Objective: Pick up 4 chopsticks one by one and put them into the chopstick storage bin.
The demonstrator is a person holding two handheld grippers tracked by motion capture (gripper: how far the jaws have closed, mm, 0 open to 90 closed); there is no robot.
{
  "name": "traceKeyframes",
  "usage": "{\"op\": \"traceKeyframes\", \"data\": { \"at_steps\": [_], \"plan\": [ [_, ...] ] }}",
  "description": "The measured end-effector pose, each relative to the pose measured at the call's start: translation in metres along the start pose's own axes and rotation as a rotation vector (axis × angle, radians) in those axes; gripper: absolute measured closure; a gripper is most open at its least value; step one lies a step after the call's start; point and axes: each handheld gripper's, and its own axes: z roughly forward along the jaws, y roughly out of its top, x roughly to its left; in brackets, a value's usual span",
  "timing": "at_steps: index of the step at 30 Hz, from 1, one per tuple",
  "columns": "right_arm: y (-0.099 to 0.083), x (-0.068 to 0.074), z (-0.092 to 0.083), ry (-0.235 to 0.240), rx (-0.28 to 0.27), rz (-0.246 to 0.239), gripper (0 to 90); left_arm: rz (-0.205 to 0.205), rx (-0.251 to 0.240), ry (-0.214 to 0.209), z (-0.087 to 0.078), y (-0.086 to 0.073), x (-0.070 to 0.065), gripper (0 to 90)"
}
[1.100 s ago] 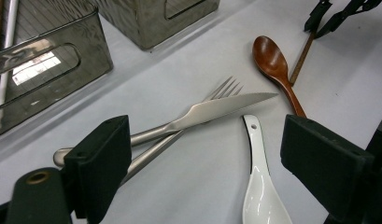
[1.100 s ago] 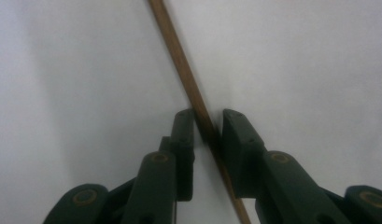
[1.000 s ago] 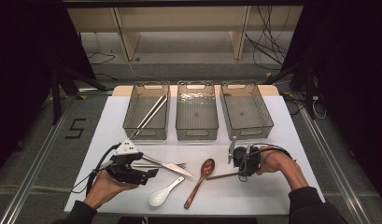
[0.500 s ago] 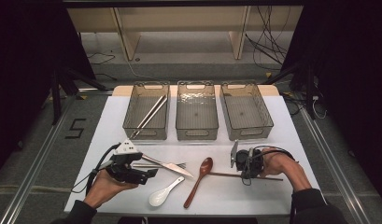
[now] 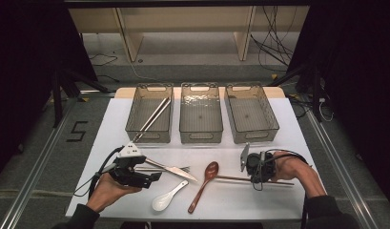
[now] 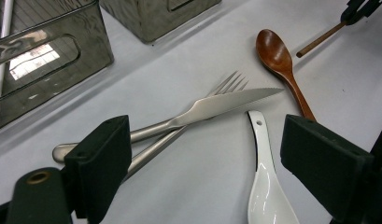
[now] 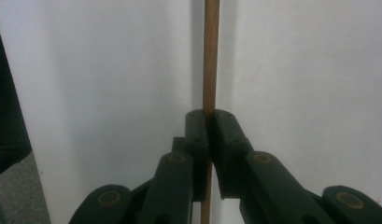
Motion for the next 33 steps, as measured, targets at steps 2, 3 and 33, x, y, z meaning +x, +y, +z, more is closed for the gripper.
{"op": "traceKeyframes", "data": {
  "at_steps": [2, 3, 33],
  "plan": [
    [0.003, 0.001, -0.004, -0.007, -0.011, -0.012, 85.5, 0.002, -0.001, -0.001, 0.0, 0.0, 0.0, 15.9],
    [0.006, 0.003, -0.006, -0.016, -0.017, -0.018, 85.5, 0.004, -0.002, -0.001, 0.0, 0.0, -0.001, 15.9],
    [0.069, 0.039, -0.031, -0.126, -0.123, -0.214, 85.5, 0.152, 0.118, -0.129, 0.029, 0.033, -0.042, 18.2]
  ]
}}
